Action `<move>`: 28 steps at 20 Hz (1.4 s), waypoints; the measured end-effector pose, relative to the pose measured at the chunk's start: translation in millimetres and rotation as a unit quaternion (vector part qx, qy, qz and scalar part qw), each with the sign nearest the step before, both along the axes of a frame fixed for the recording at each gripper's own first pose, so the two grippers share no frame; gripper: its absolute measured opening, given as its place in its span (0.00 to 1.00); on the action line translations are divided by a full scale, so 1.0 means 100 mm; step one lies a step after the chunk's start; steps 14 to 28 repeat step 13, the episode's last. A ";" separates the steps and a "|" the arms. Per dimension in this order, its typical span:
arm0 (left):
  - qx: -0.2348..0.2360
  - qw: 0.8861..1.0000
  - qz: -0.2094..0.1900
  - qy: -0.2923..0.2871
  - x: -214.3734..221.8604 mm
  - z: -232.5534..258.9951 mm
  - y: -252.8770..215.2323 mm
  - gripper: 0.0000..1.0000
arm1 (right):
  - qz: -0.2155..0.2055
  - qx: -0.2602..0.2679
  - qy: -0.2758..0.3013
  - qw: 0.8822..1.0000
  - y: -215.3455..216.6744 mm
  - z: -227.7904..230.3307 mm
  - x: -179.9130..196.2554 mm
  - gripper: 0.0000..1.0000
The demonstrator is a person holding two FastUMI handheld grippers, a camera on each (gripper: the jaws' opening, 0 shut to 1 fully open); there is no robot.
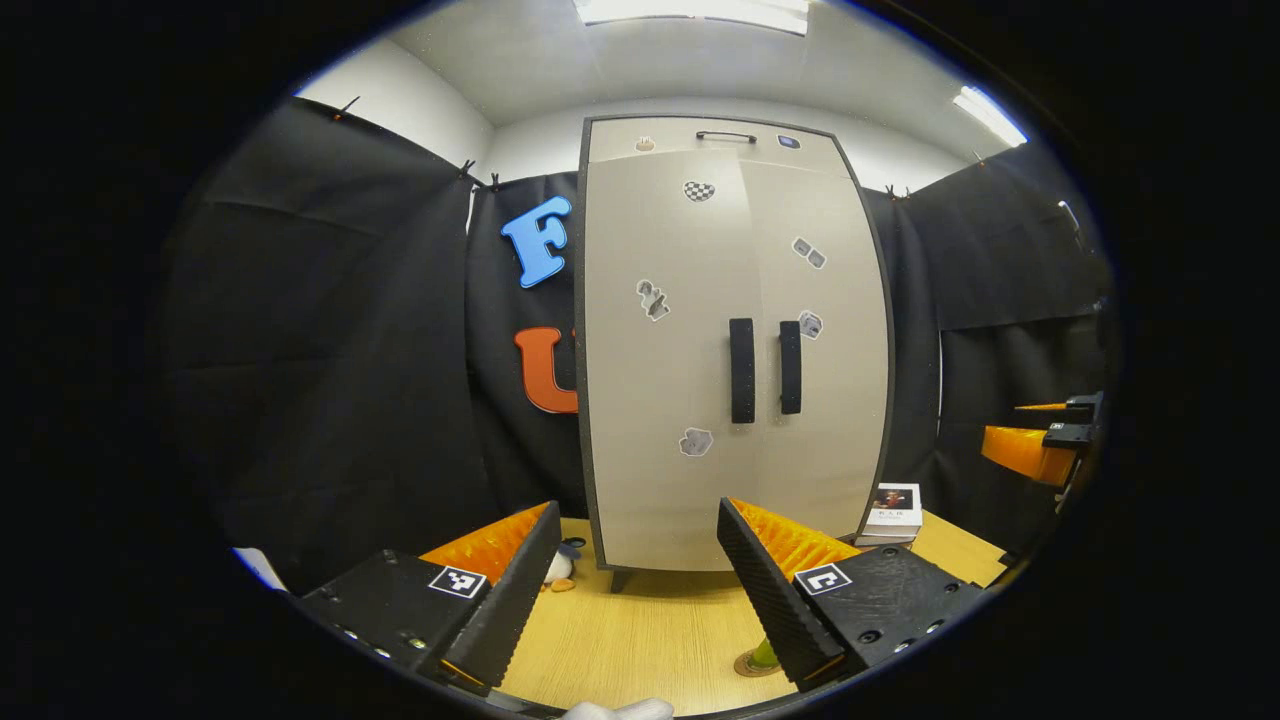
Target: Grasp the bottle in the cabinet with the left hand and place it on the coaster, then close the right door with the right hand and the left door with the left hand.
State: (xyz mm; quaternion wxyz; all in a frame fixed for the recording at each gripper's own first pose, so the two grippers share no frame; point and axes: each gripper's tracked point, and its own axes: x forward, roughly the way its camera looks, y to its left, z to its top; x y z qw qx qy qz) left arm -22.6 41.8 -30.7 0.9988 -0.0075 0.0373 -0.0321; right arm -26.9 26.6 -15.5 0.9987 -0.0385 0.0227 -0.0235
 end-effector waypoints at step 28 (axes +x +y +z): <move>0.009 1.000 -0.002 -0.004 -0.06 0.02 0.04 0.96 | 0.004 -0.003 -0.005 1.000 0.09 0.01 -0.08 0.97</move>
